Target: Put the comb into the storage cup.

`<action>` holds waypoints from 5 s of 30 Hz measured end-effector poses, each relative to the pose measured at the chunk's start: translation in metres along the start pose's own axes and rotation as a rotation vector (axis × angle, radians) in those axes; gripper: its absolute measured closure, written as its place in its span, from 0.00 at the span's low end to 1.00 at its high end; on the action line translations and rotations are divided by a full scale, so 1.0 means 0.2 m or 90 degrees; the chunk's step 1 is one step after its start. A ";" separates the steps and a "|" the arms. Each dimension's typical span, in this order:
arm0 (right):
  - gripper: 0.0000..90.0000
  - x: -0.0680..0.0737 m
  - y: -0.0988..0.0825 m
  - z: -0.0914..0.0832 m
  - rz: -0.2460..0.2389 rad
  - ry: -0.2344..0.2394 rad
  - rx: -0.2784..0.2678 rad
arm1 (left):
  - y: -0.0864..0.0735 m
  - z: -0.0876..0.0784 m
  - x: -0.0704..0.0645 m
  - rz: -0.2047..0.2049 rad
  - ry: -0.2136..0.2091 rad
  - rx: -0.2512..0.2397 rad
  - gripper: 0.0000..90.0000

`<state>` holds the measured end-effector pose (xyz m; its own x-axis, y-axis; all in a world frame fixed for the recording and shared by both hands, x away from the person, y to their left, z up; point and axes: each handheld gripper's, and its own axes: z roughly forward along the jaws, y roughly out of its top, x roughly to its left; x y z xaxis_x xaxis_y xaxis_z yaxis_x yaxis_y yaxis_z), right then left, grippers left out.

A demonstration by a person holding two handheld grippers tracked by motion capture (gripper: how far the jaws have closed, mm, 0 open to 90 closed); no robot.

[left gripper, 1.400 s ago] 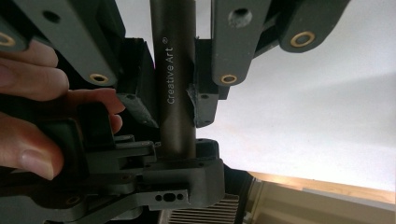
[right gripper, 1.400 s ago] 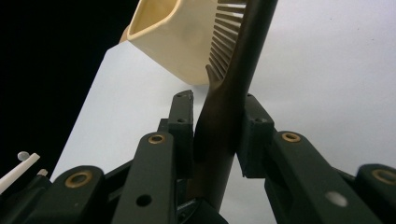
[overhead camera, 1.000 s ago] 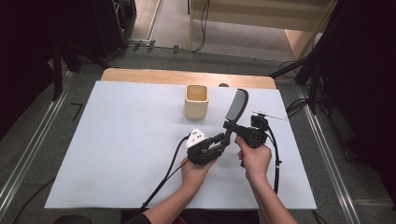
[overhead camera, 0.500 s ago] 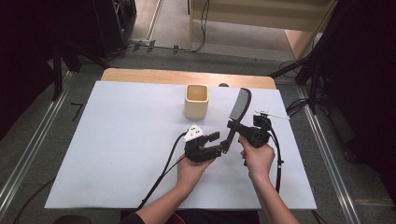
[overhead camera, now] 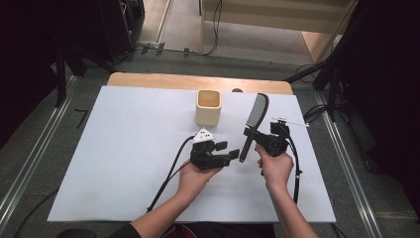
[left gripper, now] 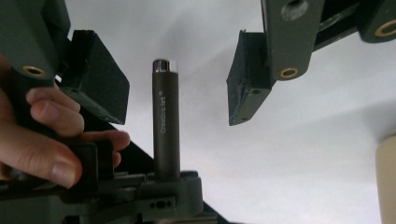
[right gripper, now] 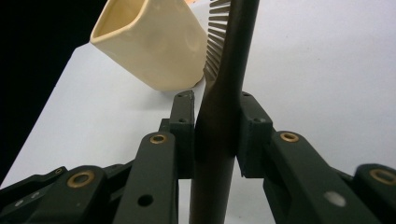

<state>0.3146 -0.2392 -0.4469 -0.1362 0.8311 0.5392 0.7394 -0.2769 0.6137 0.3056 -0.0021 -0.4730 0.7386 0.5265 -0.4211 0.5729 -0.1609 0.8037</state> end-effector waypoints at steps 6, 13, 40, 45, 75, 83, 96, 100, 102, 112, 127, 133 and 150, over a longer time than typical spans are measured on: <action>0.78 0.00 0.00 0.00 -0.004 -0.002 -0.004 | 0.01 -0.03 0.02 0.015 0.006 0.032 0.43; 0.78 0.01 0.00 0.00 -0.018 -0.004 -0.008 | 0.02 -0.06 0.03 0.029 -0.006 0.070 0.43; 0.78 0.05 -0.01 -0.01 -0.068 -0.009 -0.027 | 0.02 -0.18 0.11 0.111 -0.032 0.205 0.40; 0.78 0.06 -0.01 -0.01 -0.080 -0.014 -0.035 | 0.00 -0.20 0.13 0.114 -0.032 0.228 0.40; 0.78 0.11 -0.03 -0.05 -0.130 -0.020 -0.106 | -0.04 -0.41 0.23 0.167 0.004 0.291 0.38; 0.78 0.12 -0.04 -0.05 -0.142 -0.019 -0.121 | -0.07 -0.46 0.25 0.169 0.007 0.295 0.38; 0.78 0.13 -0.03 -0.05 -0.150 -0.019 -0.124 | -0.09 -0.56 0.30 0.160 0.015 0.278 0.38; 0.78 0.14 -0.03 -0.05 -0.159 -0.019 -0.131 | -0.10 -0.59 0.31 0.155 0.022 0.273 0.38; 0.78 0.15 -0.03 -0.05 -0.163 -0.021 -0.134 | -0.10 -0.60 0.32 0.151 0.027 0.272 0.38; 0.78 0.18 -0.01 -0.04 -0.172 -0.024 -0.158 | -0.12 -0.66 0.34 0.149 0.048 0.269 0.38; 0.78 0.20 0.05 -0.03 -0.186 -0.023 -0.182 | -0.13 -0.71 0.36 0.144 0.061 0.263 0.38; 0.78 0.20 0.08 -0.04 -0.183 -0.023 -0.193 | -0.14 -0.73 0.37 0.140 0.067 0.263 0.38; 0.78 0.26 0.16 -0.02 -0.180 -0.002 -0.212 | -0.15 -0.75 0.39 0.128 0.078 0.262 0.38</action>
<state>0.3287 -0.2074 -0.3965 -0.3007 0.8977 0.3221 0.4204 -0.1784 0.8896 0.2935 0.1694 -0.4667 0.8161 0.5413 -0.2026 0.5348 -0.5743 0.6198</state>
